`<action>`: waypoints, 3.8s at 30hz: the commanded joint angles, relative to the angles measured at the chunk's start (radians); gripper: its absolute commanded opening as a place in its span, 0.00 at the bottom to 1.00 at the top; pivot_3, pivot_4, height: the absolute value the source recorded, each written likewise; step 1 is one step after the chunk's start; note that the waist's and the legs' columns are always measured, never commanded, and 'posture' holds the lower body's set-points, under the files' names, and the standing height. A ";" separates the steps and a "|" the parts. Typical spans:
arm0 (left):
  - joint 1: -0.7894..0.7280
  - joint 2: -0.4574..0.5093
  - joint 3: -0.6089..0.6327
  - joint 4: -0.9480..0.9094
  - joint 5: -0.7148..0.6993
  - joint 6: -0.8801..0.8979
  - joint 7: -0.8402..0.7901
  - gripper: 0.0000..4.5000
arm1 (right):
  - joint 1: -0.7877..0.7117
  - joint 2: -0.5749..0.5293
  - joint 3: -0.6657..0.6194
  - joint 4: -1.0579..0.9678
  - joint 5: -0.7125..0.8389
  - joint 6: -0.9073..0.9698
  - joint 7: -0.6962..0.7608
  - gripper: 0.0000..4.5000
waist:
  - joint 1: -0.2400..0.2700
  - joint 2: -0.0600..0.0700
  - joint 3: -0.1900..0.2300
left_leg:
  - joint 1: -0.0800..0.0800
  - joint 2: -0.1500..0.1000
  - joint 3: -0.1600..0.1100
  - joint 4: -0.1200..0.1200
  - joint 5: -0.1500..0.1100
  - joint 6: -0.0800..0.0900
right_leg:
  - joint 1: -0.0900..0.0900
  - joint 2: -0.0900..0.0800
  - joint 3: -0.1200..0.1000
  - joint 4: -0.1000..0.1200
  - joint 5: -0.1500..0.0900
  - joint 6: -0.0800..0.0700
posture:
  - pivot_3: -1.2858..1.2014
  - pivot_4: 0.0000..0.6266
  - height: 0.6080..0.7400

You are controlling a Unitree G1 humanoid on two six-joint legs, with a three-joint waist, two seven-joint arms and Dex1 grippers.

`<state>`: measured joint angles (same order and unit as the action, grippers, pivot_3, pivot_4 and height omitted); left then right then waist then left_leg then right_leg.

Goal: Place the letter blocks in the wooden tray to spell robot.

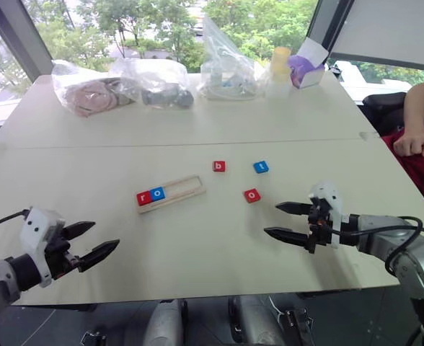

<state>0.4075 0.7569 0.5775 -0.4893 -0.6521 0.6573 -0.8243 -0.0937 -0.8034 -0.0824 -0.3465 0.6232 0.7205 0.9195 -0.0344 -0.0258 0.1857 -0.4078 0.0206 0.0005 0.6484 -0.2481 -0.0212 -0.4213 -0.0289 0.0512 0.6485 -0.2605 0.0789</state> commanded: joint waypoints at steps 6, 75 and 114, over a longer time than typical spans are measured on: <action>-0.031 -0.007 -0.004 0.009 0.021 -0.039 0.014 1.00 | 0.000 0.010 -0.001 0.006 -0.028 -0.043 0.011 1.00 | 0.000 0.000 0.000 | 0.000 0.000 0.000 0.000 0.000 0.000 | 0.000 0.000 0.000 0.000 0.000 0.000 | 0.52 0.24 1.00; -0.958 -0.107 -0.805 0.933 0.558 -0.770 -0.542 0.69 | 0.203 0.128 -0.134 -0.311 0.046 0.107 -0.302 1.00 | 0.020 0.007 -0.012 | 0.010 -0.004 -0.002 0.000 -0.001 0.002 | 0.014 -0.002 -0.001 -0.001 -0.001 0.004 | 0.52 0.24 1.00; -0.511 0.050 -0.389 0.192 0.308 -0.217 -0.142 0.99 | -0.710 0.832 0.188 0.703 -0.396 0.087 -0.863 1.00 | -0.012 0.004 -0.011 | -0.003 0.004 -0.001 -0.002 -0.001 0.002 | -0.006 0.003 -0.002 0.003 0.004 0.000 | 0.52 0.24 1.00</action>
<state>-0.1078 0.8041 0.1783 -0.2626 -0.3426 0.4525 -0.9837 -0.7789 0.0164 0.1089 0.3274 0.2491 0.8291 0.0658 -0.0464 -0.0219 0.1749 -0.4104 0.0247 -0.0008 0.6460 -0.2488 -0.0197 -0.4270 -0.0264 0.0487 0.6518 -0.2564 0.0789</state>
